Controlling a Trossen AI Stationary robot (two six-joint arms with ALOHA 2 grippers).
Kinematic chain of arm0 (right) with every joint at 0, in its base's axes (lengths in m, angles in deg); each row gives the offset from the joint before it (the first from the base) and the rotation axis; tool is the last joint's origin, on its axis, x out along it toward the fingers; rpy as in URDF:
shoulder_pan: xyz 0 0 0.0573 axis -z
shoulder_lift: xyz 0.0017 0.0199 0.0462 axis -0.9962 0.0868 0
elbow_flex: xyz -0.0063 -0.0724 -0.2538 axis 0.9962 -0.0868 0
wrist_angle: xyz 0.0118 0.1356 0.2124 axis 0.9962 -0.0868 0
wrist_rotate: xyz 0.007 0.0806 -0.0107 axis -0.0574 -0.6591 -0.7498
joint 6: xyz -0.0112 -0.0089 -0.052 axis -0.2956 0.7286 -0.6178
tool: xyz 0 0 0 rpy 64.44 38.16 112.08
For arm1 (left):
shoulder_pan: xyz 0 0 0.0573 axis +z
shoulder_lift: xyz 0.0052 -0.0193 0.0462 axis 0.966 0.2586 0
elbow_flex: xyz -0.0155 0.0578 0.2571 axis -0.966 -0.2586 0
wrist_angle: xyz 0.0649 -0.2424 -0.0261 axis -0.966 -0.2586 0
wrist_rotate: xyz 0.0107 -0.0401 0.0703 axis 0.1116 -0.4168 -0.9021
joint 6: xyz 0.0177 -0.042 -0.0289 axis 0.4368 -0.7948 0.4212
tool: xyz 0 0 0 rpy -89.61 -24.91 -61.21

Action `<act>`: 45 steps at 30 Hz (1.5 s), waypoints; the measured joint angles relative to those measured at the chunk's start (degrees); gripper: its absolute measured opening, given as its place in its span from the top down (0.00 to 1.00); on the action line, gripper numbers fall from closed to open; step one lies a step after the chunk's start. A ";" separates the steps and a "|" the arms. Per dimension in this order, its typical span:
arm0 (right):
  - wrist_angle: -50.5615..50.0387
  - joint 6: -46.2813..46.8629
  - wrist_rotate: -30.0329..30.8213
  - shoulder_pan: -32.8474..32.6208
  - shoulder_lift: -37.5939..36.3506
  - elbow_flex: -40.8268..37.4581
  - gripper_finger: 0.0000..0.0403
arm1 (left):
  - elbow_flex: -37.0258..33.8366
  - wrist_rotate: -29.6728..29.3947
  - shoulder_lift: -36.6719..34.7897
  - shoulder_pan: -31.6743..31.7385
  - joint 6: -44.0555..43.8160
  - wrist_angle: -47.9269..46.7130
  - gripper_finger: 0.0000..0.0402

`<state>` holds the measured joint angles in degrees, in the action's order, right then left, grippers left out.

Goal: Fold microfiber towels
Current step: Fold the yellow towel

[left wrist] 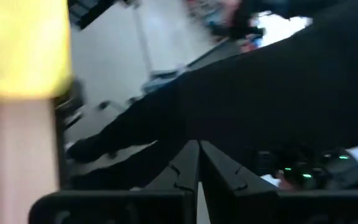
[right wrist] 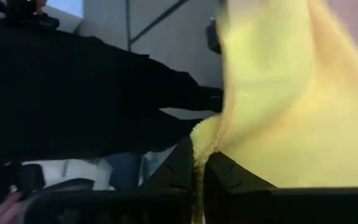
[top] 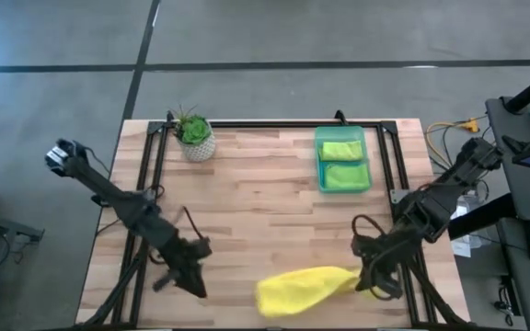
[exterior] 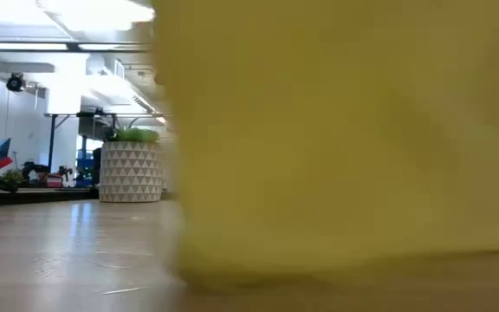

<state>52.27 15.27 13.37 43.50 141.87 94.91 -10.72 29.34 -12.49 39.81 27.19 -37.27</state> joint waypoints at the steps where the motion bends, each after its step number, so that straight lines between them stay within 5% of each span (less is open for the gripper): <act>1: -0.23 -0.04 0.16 -0.11 0.48 -0.08 0.98 | -0.20 -0.88 1.37 -0.40 -0.06 -0.03 1.00; 9: -3.65 -5.75 -2.83 6.03 1.16 -0.23 0.98 | -1.91 -8.81 6.82 0.11 5.58 -2.98 1.00; 14: -2.63 -8.29 -8.44 11.56 0.51 -0.23 0.98 | -1.54 -29.06 6.45 3.32 18.46 -5.06 1.00; 19: -1.42 -8.81 -11.05 16.85 -0.33 0.37 0.98 | -1.54 -42.02 7.43 10.04 34.16 7.42 1.00; 25: -1.35 -12.59 -11.89 22.97 -0.33 4.73 0.98 | -0.41 -34.14 15.40 21.30 36.19 26.86 0.94; 34: -4.39 -13.79 -12.23 33.28 -0.37 6.57 0.98 | 11.53 -29.26 31.63 23.62 39.30 37.12 0.47; 38: -9.06 -13.66 -12.48 35.86 -0.35 7.22 0.98 | 21.10 -32.61 35.64 23.76 39.51 30.75 0.32; 45: -16.99 -18.60 -13.19 37.52 -0.57 9.53 0.98 | 38.01 -41.15 41.82 23.64 43.79 9.31 0.29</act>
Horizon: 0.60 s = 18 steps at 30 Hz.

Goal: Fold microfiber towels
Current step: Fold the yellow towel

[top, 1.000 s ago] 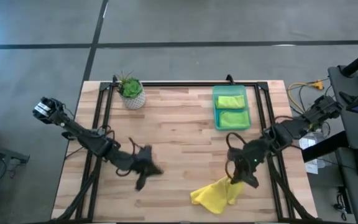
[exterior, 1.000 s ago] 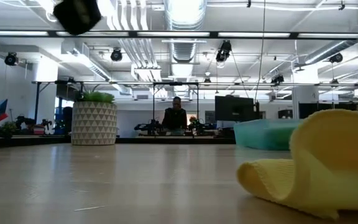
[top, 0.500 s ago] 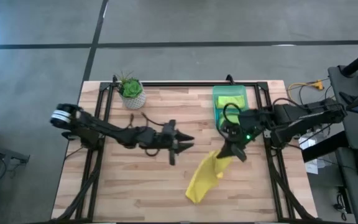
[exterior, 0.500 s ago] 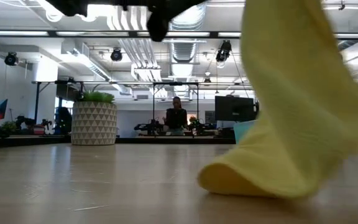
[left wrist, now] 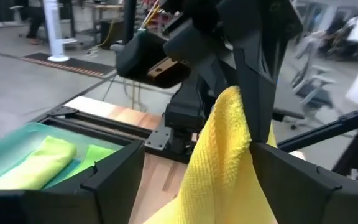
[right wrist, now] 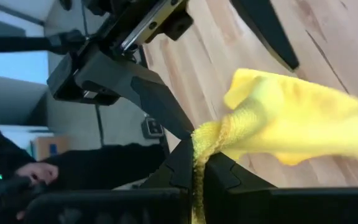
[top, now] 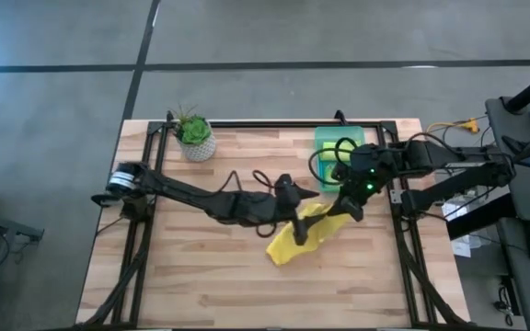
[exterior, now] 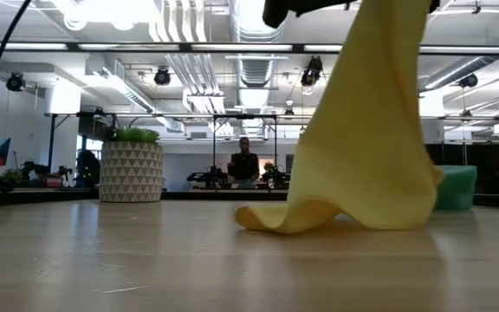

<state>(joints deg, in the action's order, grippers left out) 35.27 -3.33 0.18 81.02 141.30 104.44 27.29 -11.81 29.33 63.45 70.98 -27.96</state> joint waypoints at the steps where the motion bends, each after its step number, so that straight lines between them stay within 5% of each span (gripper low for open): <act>1: -1.18 -0.60 0.07 -0.01 -0.02 0.50 0.98 | 2.05 -1.47 0.97 -0.11 -0.09 -2.03 0.30; 5: -7.37 -3.62 1.80 0.16 0.26 3.24 0.98 | 7.12 -5.81 2.99 0.14 -0.23 -9.38 0.37; 18: -10.59 -8.13 2.81 0.27 -1.73 9.01 0.98 | 8.60 -4.82 5.30 0.85 -0.42 -8.49 0.55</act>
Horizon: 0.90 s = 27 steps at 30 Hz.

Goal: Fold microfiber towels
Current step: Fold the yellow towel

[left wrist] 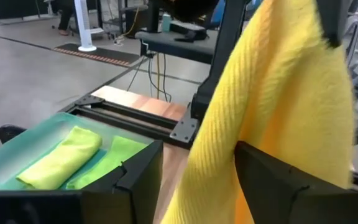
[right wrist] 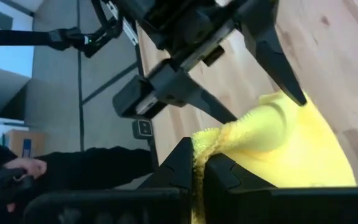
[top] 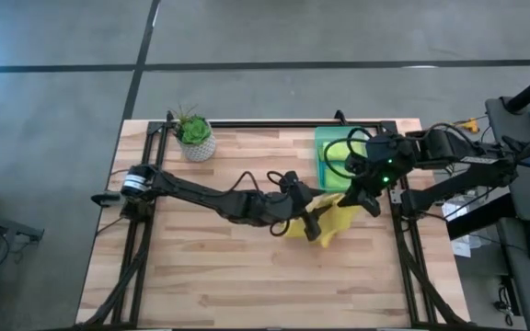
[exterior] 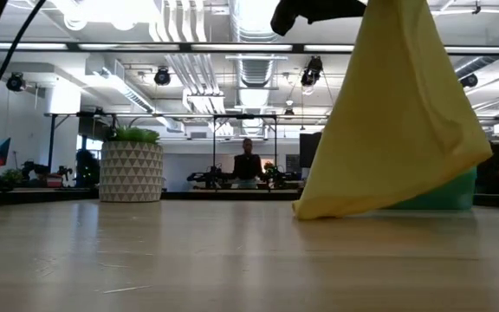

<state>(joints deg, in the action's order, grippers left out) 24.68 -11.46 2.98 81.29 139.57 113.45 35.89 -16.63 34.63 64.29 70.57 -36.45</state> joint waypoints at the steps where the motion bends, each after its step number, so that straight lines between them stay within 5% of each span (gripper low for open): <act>1: -0.01 -0.12 0.01 0.00 0.04 0.22 0.98 | 0.05 0.09 0.00 0.17 -0.09 0.05 0.55; 9: 0.62 -0.16 1.66 0.01 0.09 0.96 0.98 | 0.77 -0.79 1.86 0.65 -1.57 9.14 0.55; 19: 4.79 0.35 0.05 0.00 -0.17 1.03 0.98 | 7.83 -10.46 6.16 0.69 -5.94 -6.46 0.55; 27: 1.29 -0.33 -1.93 0.00 -1.59 4.60 0.98 | 7.61 -10.47 6.19 0.89 -5.98 -7.05 0.55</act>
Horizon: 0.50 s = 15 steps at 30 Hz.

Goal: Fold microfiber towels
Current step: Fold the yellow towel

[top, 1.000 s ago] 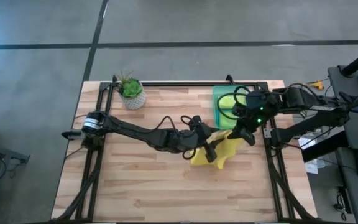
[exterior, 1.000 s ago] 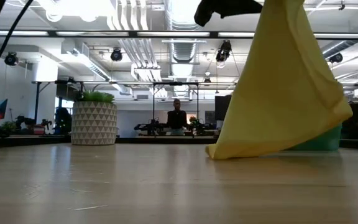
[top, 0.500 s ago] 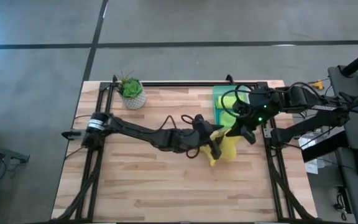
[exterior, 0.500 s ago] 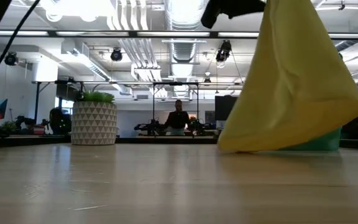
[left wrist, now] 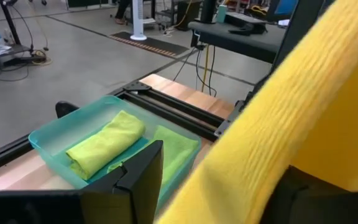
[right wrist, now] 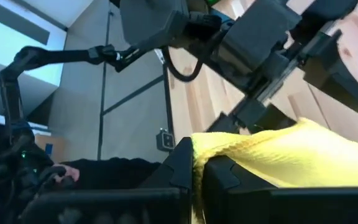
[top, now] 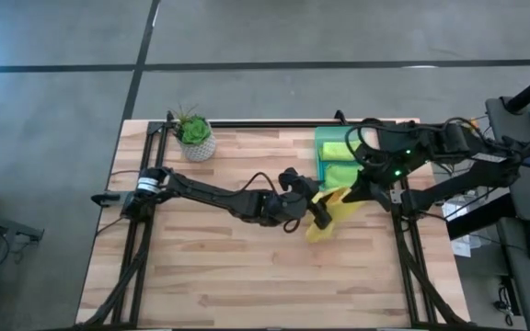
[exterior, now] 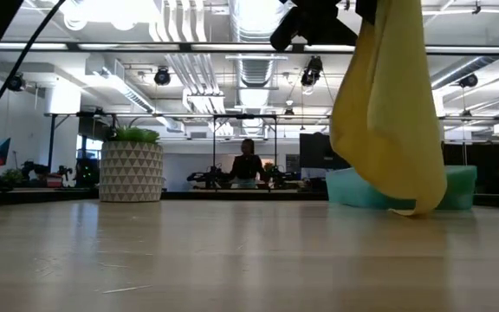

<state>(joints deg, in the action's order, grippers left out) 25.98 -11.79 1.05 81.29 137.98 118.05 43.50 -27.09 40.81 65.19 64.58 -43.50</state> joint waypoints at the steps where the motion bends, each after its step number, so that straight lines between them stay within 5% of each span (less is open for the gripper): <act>1: -1.05 -0.54 -0.10 0.00 -0.25 0.44 0.98 | 0.00 0.00 0.00 0.02 0.00 -0.15 0.55; 15: -4.22 -1.74 -1.57 0.00 -2.29 3.76 0.98 | -0.29 4.44 0.52 0.11 0.07 0.01 0.55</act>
<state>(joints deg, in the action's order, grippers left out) 21.76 -13.53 -0.53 81.29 135.69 121.81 43.22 -22.65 41.33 65.30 64.65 -43.50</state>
